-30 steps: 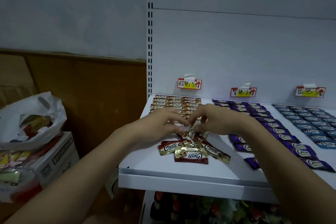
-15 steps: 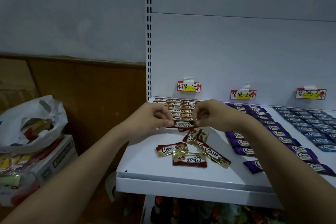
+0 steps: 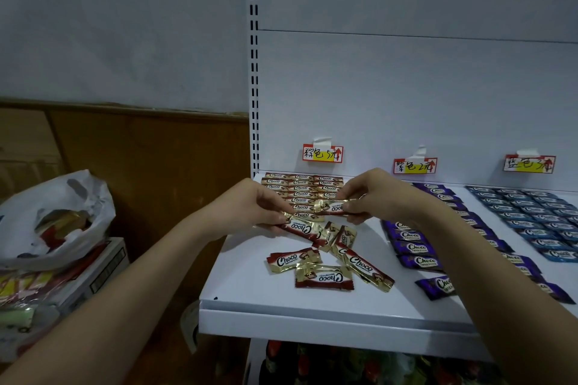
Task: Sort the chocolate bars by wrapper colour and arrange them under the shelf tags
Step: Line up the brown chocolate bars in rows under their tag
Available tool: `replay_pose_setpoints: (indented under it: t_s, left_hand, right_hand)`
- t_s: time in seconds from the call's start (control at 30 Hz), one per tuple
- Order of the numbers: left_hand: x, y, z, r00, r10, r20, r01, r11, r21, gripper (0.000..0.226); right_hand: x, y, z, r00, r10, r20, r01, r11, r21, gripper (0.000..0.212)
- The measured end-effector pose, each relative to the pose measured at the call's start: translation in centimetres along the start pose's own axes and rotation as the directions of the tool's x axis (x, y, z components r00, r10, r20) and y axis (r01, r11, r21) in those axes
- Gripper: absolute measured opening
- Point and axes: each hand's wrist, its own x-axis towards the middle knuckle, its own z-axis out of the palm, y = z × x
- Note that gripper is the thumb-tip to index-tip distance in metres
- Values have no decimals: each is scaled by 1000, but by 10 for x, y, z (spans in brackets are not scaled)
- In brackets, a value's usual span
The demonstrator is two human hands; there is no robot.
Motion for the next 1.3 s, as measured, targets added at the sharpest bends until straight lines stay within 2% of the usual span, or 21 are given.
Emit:
replay_pose_setpoints:
  t_s: [0.13, 0.33, 0.47, 0.5, 0.57, 0.63, 0.67, 0.73, 0.87, 0.97, 1.1, 1.3]
  left_hand:
    - [0, 3, -3, 999, -10, -46, 13, 998, 56, 17]
    - [-4, 1, -6, 992, -5, -127, 31, 977, 210, 18]
    - [-3, -3, -9, 985, -15, -174, 39, 990, 136, 10]
    - [-3, -3, -9, 984, -33, -176, 49, 995, 90, 9]
    - [-3, -2, -9, 985, -62, -163, 63, 998, 1, 10]
    - [-3, 0, -7, 986, -68, -154, 62, 997, -43, 16]
    - [-2, 1, -6, 986, -72, -150, 64, 996, -58, 22]
    - [-1, 3, -2, 986, -91, -140, 75, 990, -117, 30]
    - [3, 4, 3, 975, -110, -193, 66, 974, -218, 9]
    - [4, 3, 5, 966, -108, -233, 71, 984, -161, 9]
    - [4, 1, 11, 969, -113, -218, 99, 992, -75, 12]
    - [6, 0, 19, 981, -41, -191, 42, 999, 5, 27]
  right_hand:
    - [-1, -4, 0, 997, 12, -81, -15, 999, -42, 6]
    - [-1, -3, -1, 987, 122, -107, -106, 983, 148, 8]
    - [-2, -4, 0, 984, 163, -78, -135, 951, 277, 2]
    - [-3, -5, 1, 984, 169, -62, -140, 933, 330, 7]
    - [-4, -6, 2, 984, 175, -24, -147, 888, 436, 30]
    - [-5, -7, 2, 987, 158, -4, -137, 871, 472, 47]
    - [-4, -7, 2, 988, 152, -4, -132, 872, 471, 49]
    - [-5, -7, 2, 986, 162, -39, -129, 889, 439, 39]
    - [-4, -3, 1, 976, 172, -133, -110, 919, 380, 12]
    - [-4, 0, 6, 980, 164, -112, -111, 920, 377, 8]
    - [-2, 5, 12, 982, 163, -98, -129, 950, 283, 9]
    - [-3, 11, 20, 975, 193, -109, -164, 958, 236, 12]
